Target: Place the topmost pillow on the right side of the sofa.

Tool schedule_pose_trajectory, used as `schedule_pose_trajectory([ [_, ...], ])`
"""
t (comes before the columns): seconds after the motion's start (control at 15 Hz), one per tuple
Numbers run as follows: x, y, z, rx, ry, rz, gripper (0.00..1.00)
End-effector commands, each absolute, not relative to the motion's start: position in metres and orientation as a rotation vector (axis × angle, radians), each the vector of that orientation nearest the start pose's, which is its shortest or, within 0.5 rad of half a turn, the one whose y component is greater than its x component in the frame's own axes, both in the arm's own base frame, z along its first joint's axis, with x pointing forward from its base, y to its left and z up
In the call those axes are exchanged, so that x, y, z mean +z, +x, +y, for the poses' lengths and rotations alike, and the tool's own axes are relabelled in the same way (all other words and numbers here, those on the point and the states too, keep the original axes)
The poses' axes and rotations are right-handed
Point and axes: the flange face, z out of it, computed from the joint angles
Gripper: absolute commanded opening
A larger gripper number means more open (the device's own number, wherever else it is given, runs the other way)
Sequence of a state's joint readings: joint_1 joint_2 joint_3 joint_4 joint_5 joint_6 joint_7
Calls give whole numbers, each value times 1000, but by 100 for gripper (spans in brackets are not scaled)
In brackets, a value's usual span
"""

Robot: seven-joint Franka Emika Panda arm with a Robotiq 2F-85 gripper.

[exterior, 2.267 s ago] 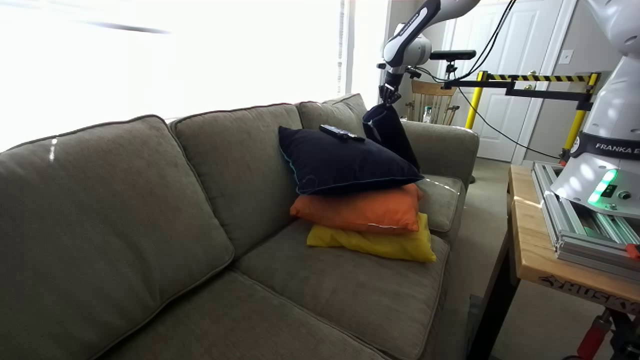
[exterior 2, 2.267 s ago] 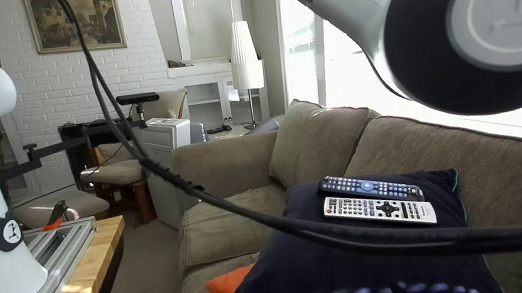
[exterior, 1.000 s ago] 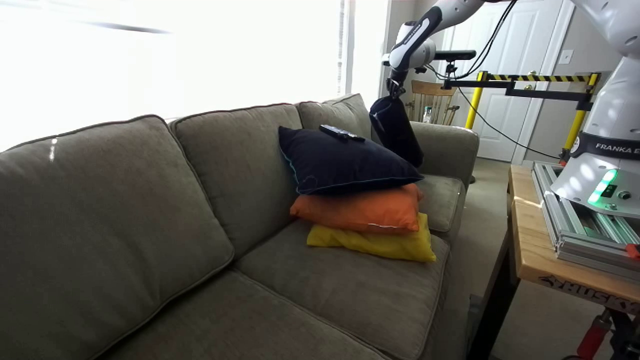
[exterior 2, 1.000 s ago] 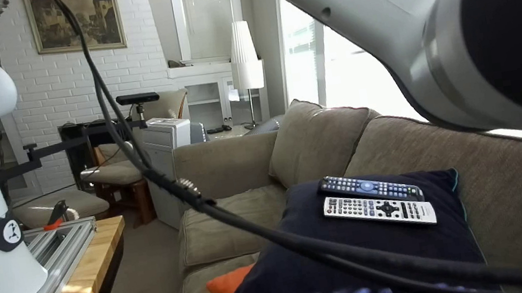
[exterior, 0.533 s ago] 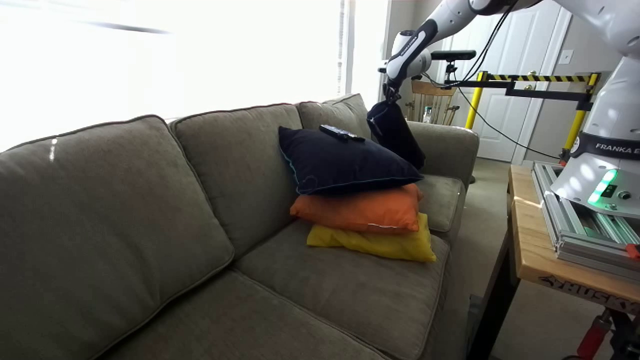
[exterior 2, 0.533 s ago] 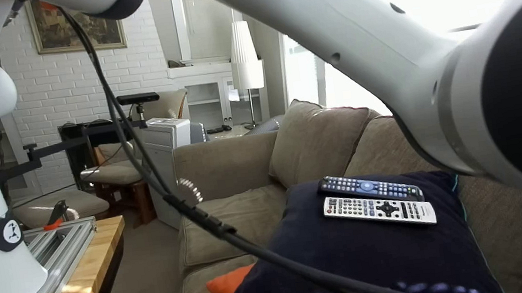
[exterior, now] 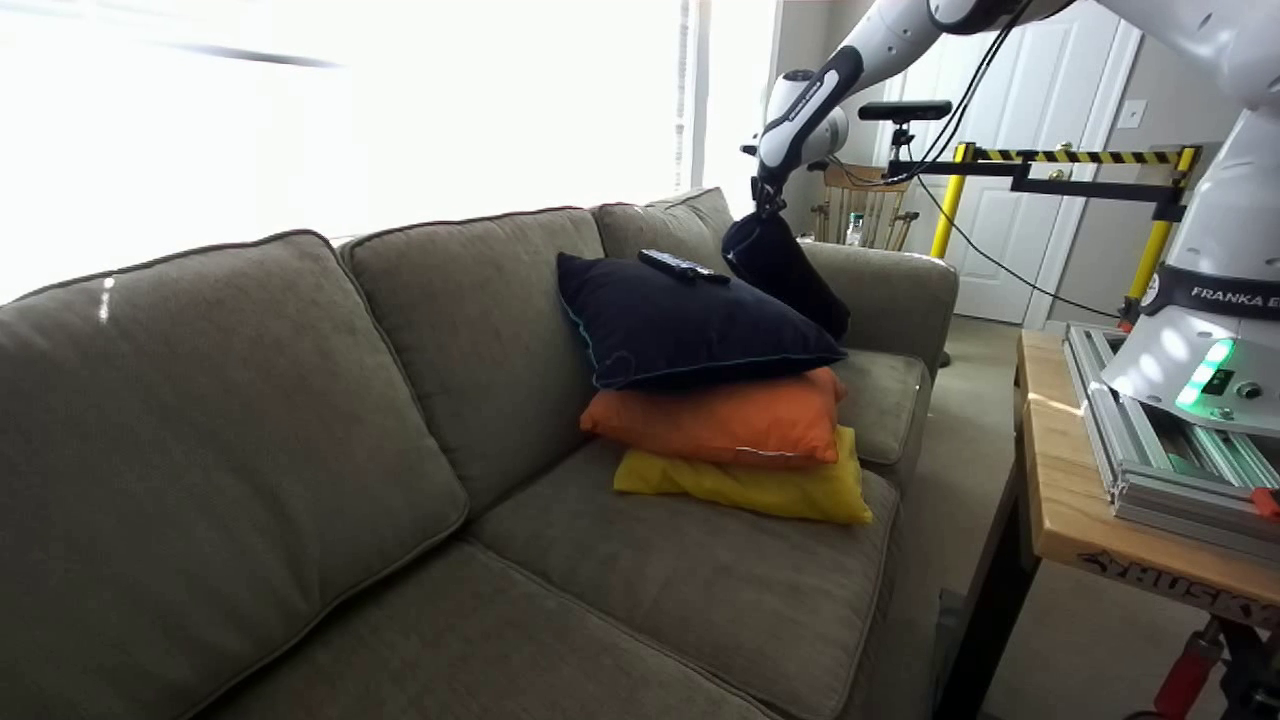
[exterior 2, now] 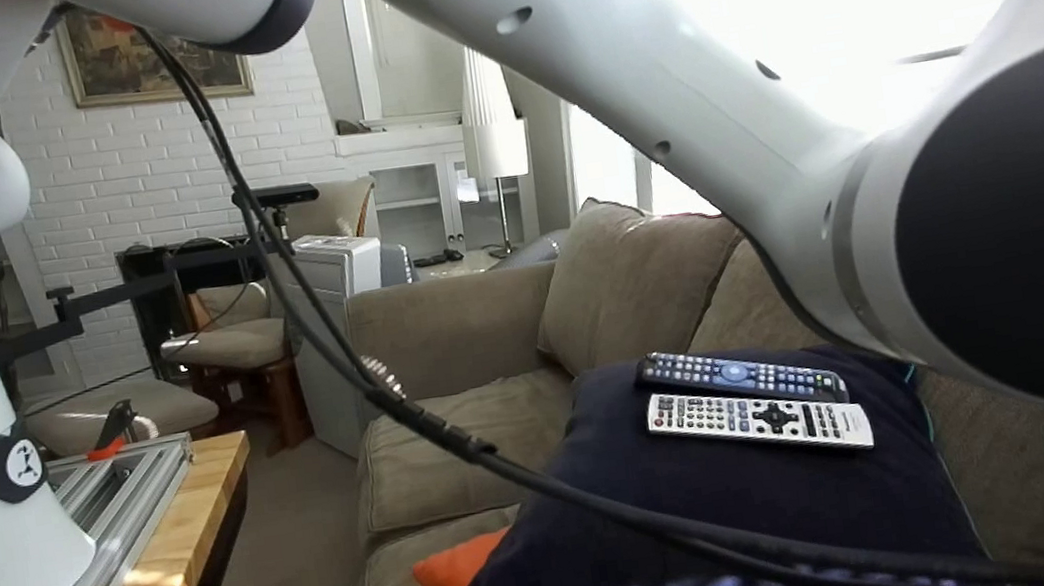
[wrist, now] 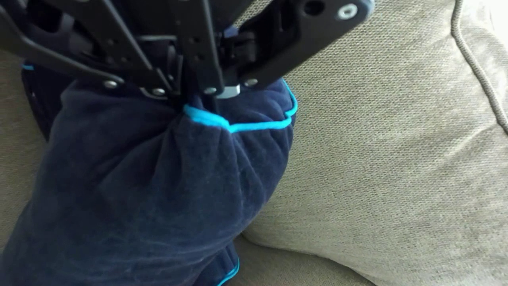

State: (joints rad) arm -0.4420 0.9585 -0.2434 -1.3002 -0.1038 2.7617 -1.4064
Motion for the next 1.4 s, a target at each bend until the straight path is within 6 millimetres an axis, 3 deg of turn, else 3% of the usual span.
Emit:
schedule_pose_trajectory([
  [0.0, 218, 642, -430, 76, 2309, 1200, 3],
  [0.67, 190, 634, -405, 45, 2364, 1272, 3],
  [1.27, 172, 616, -377, 65, 2474, 1323, 3],
  [1.33, 172, 614, -374, 64, 2486, 1330, 36],
])
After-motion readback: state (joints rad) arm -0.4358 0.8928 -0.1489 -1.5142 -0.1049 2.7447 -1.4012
